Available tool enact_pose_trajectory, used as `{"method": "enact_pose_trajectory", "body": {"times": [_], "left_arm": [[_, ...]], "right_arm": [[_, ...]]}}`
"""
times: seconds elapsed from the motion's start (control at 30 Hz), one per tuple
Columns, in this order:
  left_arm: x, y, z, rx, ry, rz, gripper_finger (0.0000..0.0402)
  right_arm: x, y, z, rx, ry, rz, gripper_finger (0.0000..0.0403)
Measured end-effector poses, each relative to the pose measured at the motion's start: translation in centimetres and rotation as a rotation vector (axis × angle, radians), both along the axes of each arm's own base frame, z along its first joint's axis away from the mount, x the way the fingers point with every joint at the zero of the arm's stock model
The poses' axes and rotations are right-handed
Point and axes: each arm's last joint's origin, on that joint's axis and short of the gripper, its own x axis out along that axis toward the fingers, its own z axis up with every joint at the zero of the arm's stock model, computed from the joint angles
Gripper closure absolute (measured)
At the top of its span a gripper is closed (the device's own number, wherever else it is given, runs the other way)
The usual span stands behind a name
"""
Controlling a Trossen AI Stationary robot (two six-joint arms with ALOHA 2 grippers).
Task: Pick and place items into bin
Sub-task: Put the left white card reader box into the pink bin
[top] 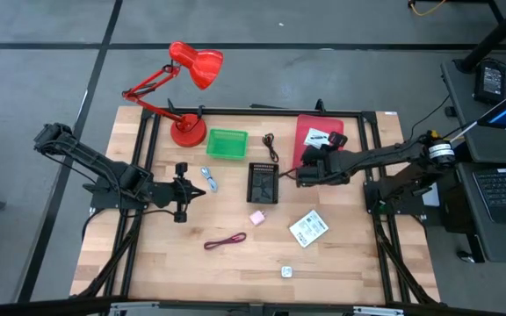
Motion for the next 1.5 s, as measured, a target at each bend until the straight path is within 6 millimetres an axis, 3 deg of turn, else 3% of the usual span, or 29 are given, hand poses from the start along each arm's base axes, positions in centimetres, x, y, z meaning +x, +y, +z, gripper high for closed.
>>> {"method": "enact_pose_trajectory", "body": {"times": [0.47,1.0,1.3,1.5], "left_arm": [[0.0,0.0,0.0,0.0,0.001,0.0,0.0398],[0.0,0.0,0.0,0.001,0.001,0.001,0.0398],[0.0,0.0,0.0,0.001,0.001,0.0,0.0398],[0.0,0.0,0.0,0.0,0.002,0.0,0.0398]], "right_arm": [[0.1,-2.9,-1.6,0.054,0.086,0.034,0.0386],[-0.5,-4.3,-4.3,0.157,0.091,0.076,0.0386],[-0.5,-4.7,-4.3,0.153,0.07,0.061,0.0306],[-0.5,-4.6,-4.3,0.157,0.042,0.04,0.0292]]}}
